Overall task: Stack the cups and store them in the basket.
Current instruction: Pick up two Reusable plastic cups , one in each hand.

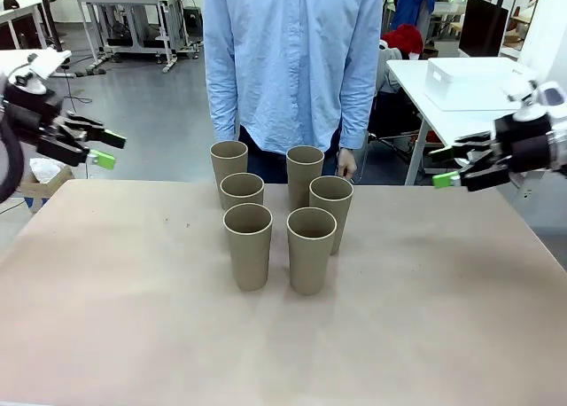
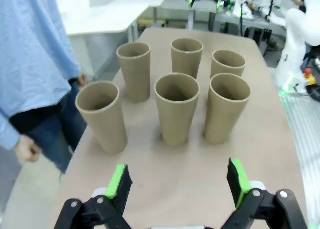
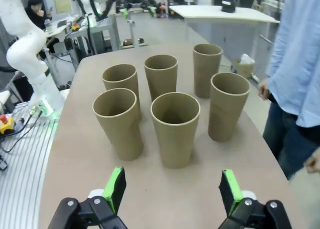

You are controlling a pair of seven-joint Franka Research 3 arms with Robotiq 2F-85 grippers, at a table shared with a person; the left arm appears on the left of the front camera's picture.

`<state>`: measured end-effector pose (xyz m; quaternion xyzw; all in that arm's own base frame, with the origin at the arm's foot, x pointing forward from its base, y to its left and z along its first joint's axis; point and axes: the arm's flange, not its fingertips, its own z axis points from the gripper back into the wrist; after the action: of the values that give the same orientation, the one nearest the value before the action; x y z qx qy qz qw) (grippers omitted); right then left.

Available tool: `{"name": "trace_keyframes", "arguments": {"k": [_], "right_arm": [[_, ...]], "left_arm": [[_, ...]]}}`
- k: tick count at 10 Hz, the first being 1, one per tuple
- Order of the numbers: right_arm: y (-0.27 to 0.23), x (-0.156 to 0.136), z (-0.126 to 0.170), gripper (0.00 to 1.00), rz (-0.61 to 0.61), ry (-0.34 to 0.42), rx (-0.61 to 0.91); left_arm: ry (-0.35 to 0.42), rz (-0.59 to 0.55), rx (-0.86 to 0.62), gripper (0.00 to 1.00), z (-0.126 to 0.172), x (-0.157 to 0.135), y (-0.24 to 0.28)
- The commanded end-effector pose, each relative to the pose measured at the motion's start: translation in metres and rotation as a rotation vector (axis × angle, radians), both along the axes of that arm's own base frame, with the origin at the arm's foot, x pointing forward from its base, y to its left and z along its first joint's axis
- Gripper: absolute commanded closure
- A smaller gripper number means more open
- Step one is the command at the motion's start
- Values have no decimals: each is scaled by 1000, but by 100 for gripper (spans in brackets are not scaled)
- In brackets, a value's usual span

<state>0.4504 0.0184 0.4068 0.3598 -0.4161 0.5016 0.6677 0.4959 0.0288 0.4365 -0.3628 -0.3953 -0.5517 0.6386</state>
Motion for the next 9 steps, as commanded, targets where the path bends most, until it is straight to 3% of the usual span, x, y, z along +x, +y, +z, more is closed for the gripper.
{"name": "trace_keyframes", "arguments": {"k": [1,3,5,6,7,9], "right_arm": [[3,19,-33,0,20,-45,86],[17,29,-60,0,-19,29,135],[25,34,-72,0,-48,-11,126],[18,22,-71,0,-15,47,114],[18,22,-71,0,-15,47,114],[18,22,-71,0,-15,47,114]], "left_arm": [[-53,-134,-179,0,-45,37,-16],[-73,-158,-205,0,-79,61,-33],[-95,-66,-270,0,-91,90,-29],[42,-84,-330,0,-88,98,-25],[-77,-108,-230,0,-103,75,-40],[-77,-108,-230,0,-103,75,-40]]}}
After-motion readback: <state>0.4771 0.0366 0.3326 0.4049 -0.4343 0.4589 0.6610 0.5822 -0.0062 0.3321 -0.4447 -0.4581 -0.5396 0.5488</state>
